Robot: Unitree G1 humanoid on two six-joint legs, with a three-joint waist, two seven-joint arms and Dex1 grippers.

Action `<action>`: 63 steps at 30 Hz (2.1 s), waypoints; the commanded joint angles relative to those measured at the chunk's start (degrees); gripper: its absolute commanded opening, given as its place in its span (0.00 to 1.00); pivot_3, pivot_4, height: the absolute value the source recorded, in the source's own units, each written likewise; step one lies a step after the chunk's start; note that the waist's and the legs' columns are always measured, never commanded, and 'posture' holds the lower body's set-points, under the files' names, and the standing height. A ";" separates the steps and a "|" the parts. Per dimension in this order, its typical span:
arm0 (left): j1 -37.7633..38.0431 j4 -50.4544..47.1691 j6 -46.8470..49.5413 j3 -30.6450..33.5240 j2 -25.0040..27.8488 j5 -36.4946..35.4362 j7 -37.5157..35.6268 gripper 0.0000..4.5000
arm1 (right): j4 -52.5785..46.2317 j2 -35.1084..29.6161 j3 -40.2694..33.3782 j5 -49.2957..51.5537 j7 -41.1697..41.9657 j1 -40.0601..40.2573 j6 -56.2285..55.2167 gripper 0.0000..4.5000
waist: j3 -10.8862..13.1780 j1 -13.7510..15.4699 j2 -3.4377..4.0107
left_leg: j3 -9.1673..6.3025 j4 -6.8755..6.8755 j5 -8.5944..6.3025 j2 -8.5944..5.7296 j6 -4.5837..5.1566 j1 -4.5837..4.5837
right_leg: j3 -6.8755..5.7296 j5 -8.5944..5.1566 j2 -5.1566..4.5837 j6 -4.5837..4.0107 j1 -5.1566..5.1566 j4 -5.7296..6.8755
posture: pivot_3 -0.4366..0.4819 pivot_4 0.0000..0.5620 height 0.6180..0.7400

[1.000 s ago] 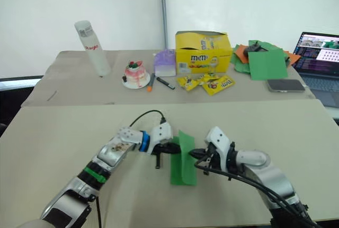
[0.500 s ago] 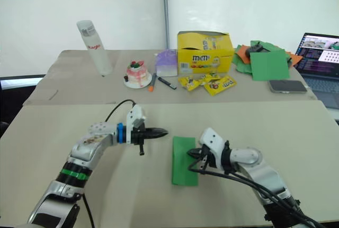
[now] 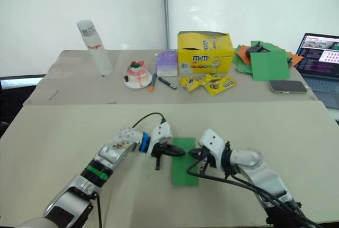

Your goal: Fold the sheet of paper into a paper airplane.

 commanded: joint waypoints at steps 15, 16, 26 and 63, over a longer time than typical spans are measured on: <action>3.51 -2.87 1.03 -1.15 1.68 2.56 2.94 0.01 | 16.77 7.49 -2.52 -1.57 -2.21 -9.21 -5.73 0.00 | -0.01 -0.09 0.03 | 0.01 -0.02 0.00 -0.02 0.00 0.01 | 0.01 0.00 -0.02 0.00 -0.02 0.01 | 0.48 0.27 1.00; 3.51 -2.96 1.06 -1.15 1.71 2.57 2.98 0.01 | 18.12 7.68 -2.49 -2.13 -2.53 -9.54 -6.03 0.00 | -0.01 -0.09 0.03 | 0.02 -0.02 0.00 -0.01 0.00 0.03 | 0.02 0.00 -0.01 0.00 -0.02 0.01 | 0.48 0.27 1.00; 3.69 -3.17 1.08 -0.86 1.64 1.71 2.24 0.01 | 15.30 10.02 -7.83 1.73 -2.05 -10.17 -15.96 0.00 | -0.02 -0.21 0.04 | 0.02 -0.04 0.00 0.00 0.00 0.08 | 0.04 0.00 0.00 0.00 -0.01 0.03 | 0.48 0.27 1.00; 1.05 -3.35 4.75 -1.30 1.82 1.62 1.36 0.01 | 18.21 6.21 -3.94 -3.25 3.69 -4.52 -19.36 0.00 | 0.00 -0.22 0.04 | 0.03 -0.11 -0.01 0.00 0.01 0.01 | 0.03 0.00 0.00 0.00 -0.05 -0.01 | 0.48 0.27 1.00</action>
